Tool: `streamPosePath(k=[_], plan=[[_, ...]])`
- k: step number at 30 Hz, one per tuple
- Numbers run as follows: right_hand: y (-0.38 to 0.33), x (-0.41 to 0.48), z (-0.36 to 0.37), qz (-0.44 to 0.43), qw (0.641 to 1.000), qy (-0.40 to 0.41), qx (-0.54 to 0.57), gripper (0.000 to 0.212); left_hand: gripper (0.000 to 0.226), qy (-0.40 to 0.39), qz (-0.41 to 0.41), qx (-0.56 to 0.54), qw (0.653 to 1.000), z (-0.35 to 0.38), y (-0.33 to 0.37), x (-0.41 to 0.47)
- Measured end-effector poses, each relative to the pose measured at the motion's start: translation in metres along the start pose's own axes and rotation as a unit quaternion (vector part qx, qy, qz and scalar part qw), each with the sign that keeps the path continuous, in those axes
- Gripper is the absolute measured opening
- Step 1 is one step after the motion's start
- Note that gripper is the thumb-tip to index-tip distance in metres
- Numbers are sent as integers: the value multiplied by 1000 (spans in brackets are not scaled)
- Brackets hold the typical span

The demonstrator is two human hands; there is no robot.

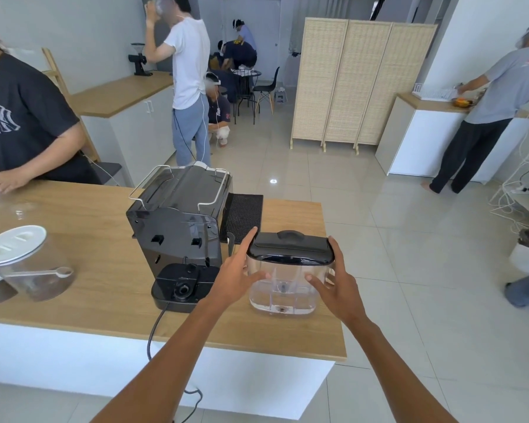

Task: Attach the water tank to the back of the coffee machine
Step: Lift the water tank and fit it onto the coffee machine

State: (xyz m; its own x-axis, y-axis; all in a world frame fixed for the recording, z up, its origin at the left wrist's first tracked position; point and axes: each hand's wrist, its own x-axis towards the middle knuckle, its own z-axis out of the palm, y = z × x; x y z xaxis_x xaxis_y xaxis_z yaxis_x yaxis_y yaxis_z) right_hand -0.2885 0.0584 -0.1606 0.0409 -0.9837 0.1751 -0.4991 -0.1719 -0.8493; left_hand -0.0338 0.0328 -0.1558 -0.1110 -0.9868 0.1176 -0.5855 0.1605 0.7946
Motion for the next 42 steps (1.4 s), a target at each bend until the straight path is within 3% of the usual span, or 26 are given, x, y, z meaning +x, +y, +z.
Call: streamPosePath(k=[15, 28, 42], plan=[[-63, -22, 29, -30, 999, 12, 30, 94, 104, 80, 66, -111, 988, -61, -11, -45], [-155, -25, 128, -33, 999, 12, 33, 94, 98, 149, 93, -99, 979, -177, -52, -77], [-169, 4, 199, -34, 997, 56, 28, 92, 92, 183, 100, -114, 971, -209, -94, -50]])
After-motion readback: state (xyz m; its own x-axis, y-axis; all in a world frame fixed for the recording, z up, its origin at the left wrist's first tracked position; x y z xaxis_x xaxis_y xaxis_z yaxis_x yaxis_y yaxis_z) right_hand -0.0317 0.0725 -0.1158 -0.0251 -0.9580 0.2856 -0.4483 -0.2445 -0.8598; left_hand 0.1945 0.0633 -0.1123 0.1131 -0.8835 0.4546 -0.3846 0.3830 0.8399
